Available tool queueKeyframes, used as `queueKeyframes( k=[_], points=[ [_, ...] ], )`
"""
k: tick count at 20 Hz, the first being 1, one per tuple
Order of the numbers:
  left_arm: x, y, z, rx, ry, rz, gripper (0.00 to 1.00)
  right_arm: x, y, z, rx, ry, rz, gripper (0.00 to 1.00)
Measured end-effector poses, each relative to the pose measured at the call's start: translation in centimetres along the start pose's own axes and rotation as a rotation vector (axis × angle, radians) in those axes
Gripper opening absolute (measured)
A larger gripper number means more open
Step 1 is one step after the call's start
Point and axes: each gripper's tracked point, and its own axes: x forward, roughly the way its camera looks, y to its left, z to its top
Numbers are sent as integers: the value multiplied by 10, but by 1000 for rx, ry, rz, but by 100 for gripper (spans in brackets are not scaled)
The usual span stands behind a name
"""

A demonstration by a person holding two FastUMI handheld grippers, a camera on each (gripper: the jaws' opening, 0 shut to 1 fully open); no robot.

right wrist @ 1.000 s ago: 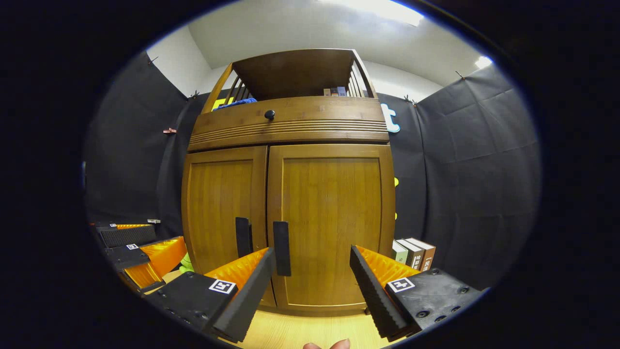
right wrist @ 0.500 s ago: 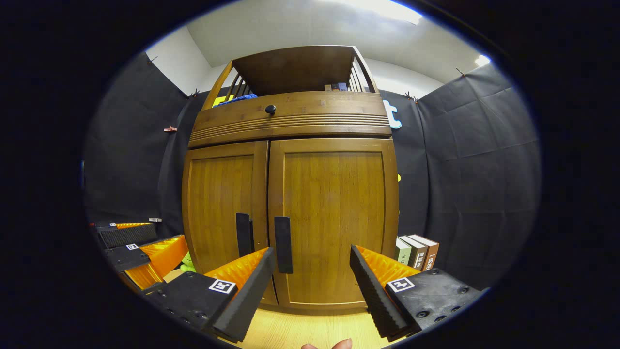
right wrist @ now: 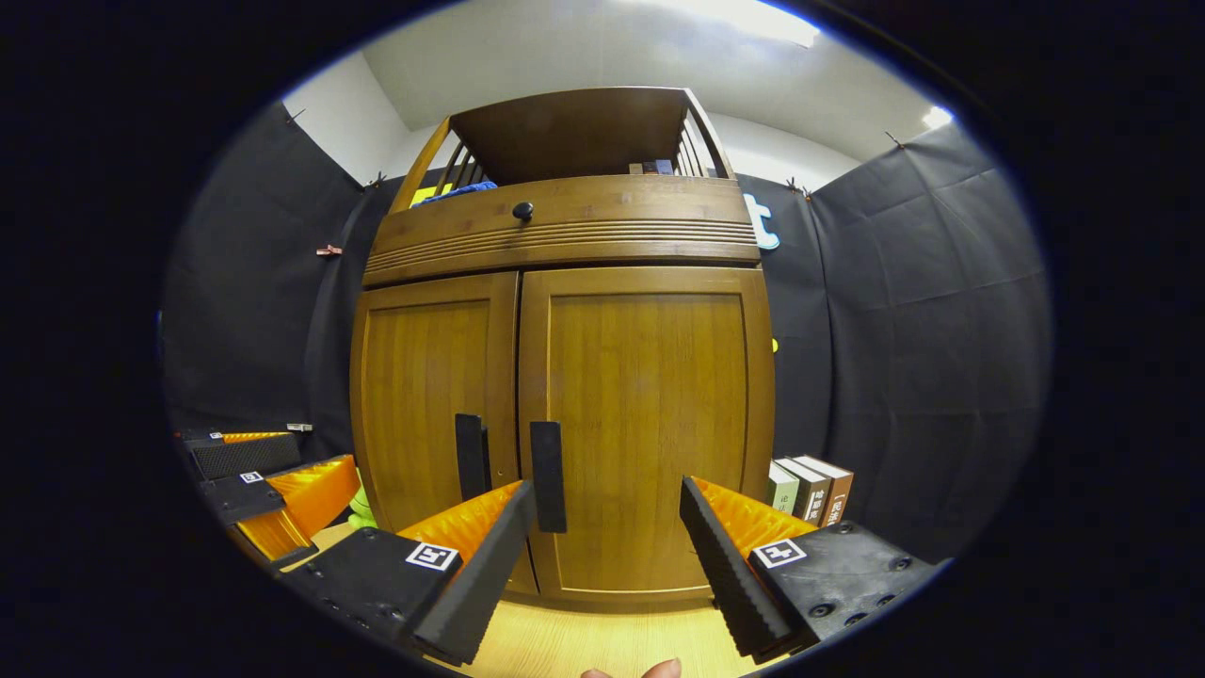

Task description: Open the right door of the double-door shoe cabinet with the right hand, and open the left door with the left hand.

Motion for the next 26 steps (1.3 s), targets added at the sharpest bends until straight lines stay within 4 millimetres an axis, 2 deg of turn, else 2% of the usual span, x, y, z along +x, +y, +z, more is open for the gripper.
queueKeyframes(
  k=[5,6,8,9,12,19,20,23,24,26],
  points=[
    [-5,3,-7,16,11,9,97,21,13,-10,7,13,32,98],
    [-8,4,-8,25,14,12,96,29,16,-13,4,17,35,96],
    [-14,7,-11,39,13,18,97,47,22,-19,4,20,46,99],
    [-18,7,-13,39,10,18,96,55,26,-25,8,27,56,97],
    [-28,3,-18,25,6,4,97,80,36,-40,24,51,78,99],
    [-56,-4,-30,50,-7,-8,96,129,56,-48,11,40,74,97],
    [-57,-6,-31,52,-6,-14,97,135,58,-48,8,38,74,95],
    [-57,-9,-40,29,13,-33,97,148,60,-52,7,45,75,99],
    [-56,-7,-40,25,18,-30,97,150,60,-54,11,46,75,80],
    [-54,-2,-42,20,22,-21,97,156,57,-58,10,52,59,74]
  ],
)
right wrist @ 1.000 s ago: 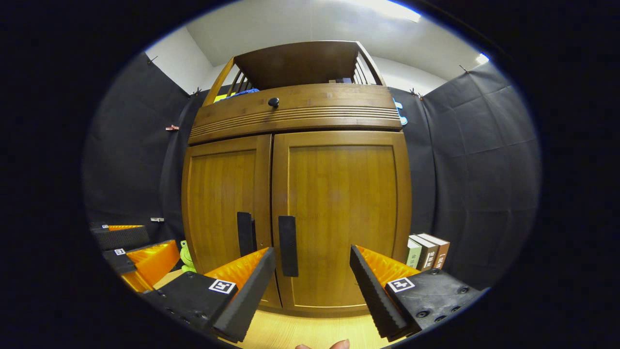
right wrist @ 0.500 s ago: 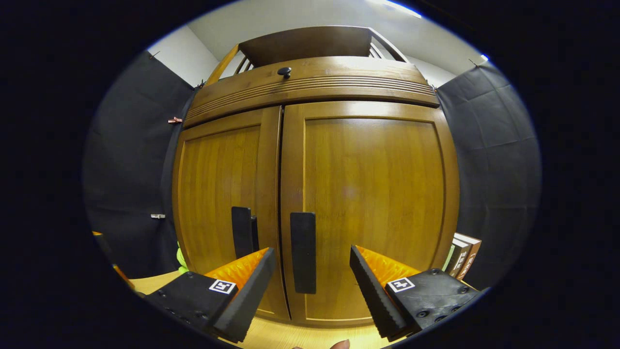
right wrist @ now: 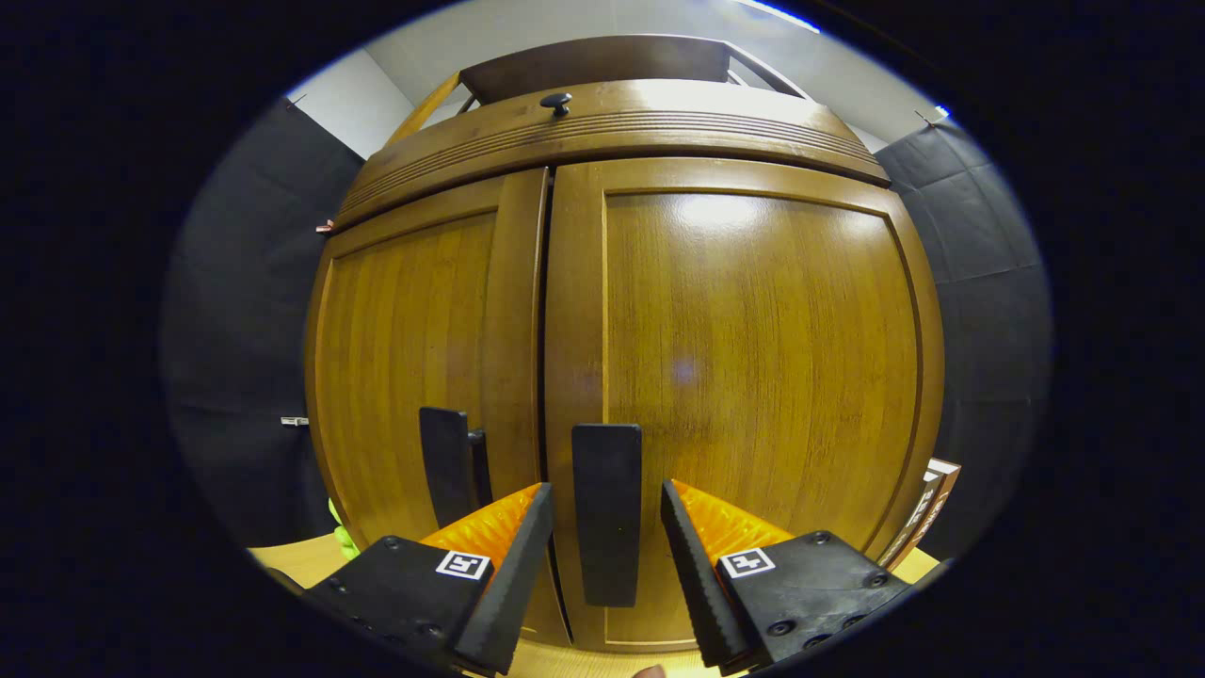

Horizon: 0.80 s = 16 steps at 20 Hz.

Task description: Open the right door of the double-door shoe cabinet with the right hand, and open the left door with the left hand.

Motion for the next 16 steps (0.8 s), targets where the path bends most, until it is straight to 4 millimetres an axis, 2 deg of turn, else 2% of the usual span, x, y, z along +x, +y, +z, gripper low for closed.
queueKeyframes(
  k=[1,4,5,6,7,10,11,13,14,16],
  points=[
    [0,3,0,0,0,6,97,2,0,-1,8,3,-2,74],
    [3,12,-2,-19,8,23,96,5,5,-4,8,17,16,39],
    [4,16,-4,-29,13,32,95,3,2,-3,-6,22,19,33],
    [4,19,-4,-37,15,37,96,1,2,-5,-3,28,19,23],
    [4,21,-4,-42,14,42,96,0,3,-5,-5,40,28,27],
    [5,27,-3,-47,9,58,97,-17,6,-4,9,65,65,27],
    [4,27,-1,-51,10,60,97,-25,7,-4,12,73,82,23],
    [4,26,1,-56,7,65,97,-43,3,-2,21,76,111,23],
    [4,26,4,-56,3,68,96,-52,3,0,21,72,124,27],
    [5,25,7,-63,-1,68,97,-71,-3,3,21,67,149,27]
  ],
)
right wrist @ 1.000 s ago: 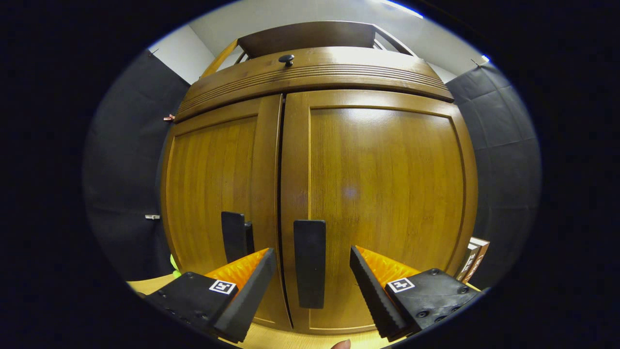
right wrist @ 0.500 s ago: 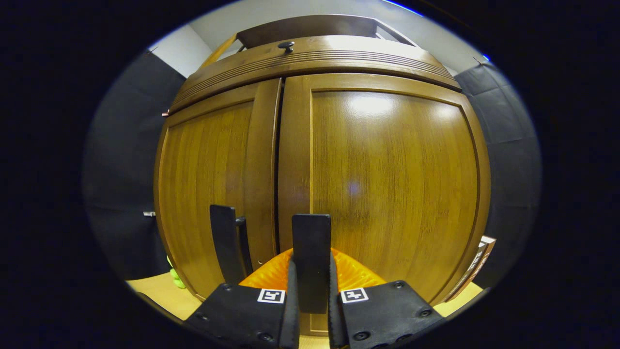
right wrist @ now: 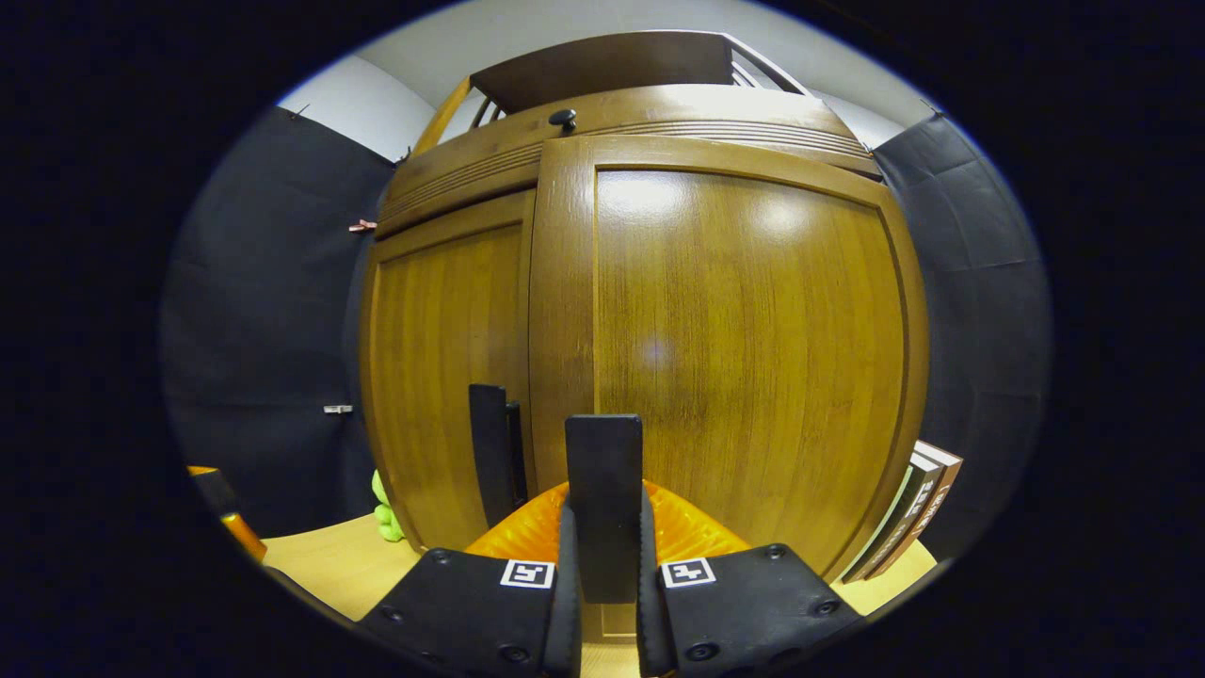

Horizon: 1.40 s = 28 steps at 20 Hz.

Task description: Open the right door of the double-door shoe cabinet with the right hand, and open the left door with the left hand.

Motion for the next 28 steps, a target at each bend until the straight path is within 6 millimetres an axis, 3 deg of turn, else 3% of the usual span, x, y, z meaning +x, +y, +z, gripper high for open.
queueKeyframes(
  k=[5,6,15,19,20,23,24,26,28],
  points=[
    [0,-6,4,-1,-4,-2,96,-52,-11,3,18,-19,54,23],
    [1,-8,4,1,-4,-5,96,-62,-15,5,20,-20,60,27],
    [5,-47,3,18,-8,-53,97,-139,-61,17,-14,-20,-5,26],
    [8,-61,4,25,-12,-63,96,-165,-90,20,7,-31,-47,26],
    [9,-65,5,25,-12,-65,96,-172,-99,21,7,-33,-60,22],
    [11,-76,6,28,-16,-79,96,-189,-127,26,-19,-39,-113,25],
    [12,-78,8,31,-19,-79,96,-194,-138,30,-34,-47,-137,21],
    [13,-84,9,33,-24,-86,95,-201,-161,32,-65,-63,-194,25],
    [16,-87,8,31,-23,-93,95,-210,-179,35,-69,-71,-224,10]
  ],
)
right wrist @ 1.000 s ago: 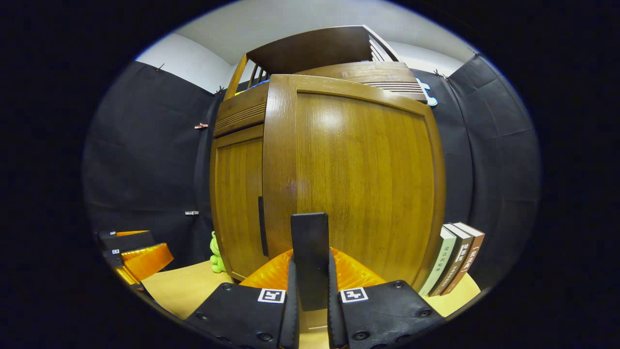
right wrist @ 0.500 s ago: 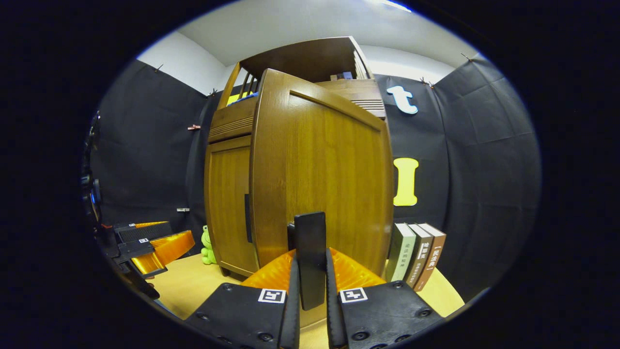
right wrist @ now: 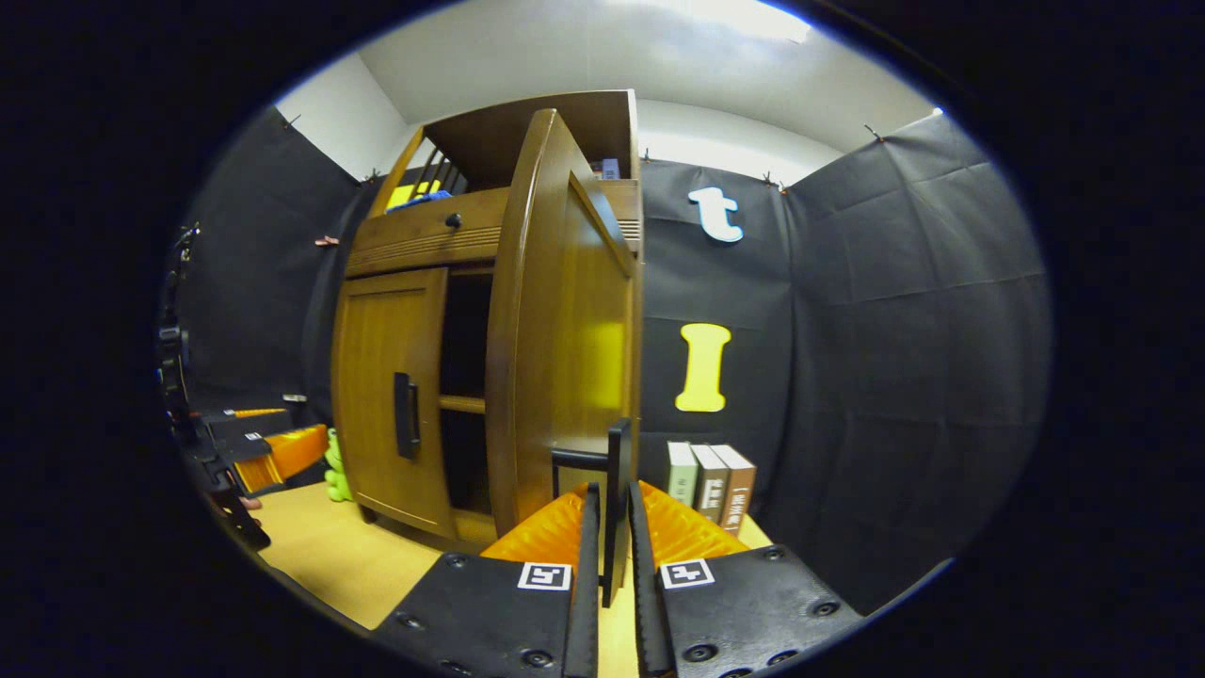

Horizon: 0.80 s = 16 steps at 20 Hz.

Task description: Open the right door of the double-door shoe cabinet with the right hand, and open the left door with the left hand.

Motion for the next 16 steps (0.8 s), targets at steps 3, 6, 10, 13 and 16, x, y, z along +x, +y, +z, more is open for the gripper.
queueKeyframes(
  k=[3,6,10,13,16],
  points=[
    [6,-7,1,5,4,-8,95,-8,-22,4,19,-6,-25,11],
    [15,-10,3,25,1,-4,96,-14,-46,7,9,-21,-74,20],
    [31,-13,0,24,6,-1,97,-19,-63,7,17,-26,-106,11],
    [47,-10,-4,31,14,12,97,-31,-78,15,7,-58,-149,11],
    [66,-5,-8,37,28,18,96,-46,-90,25,12,-110,-170,48]
  ],
)
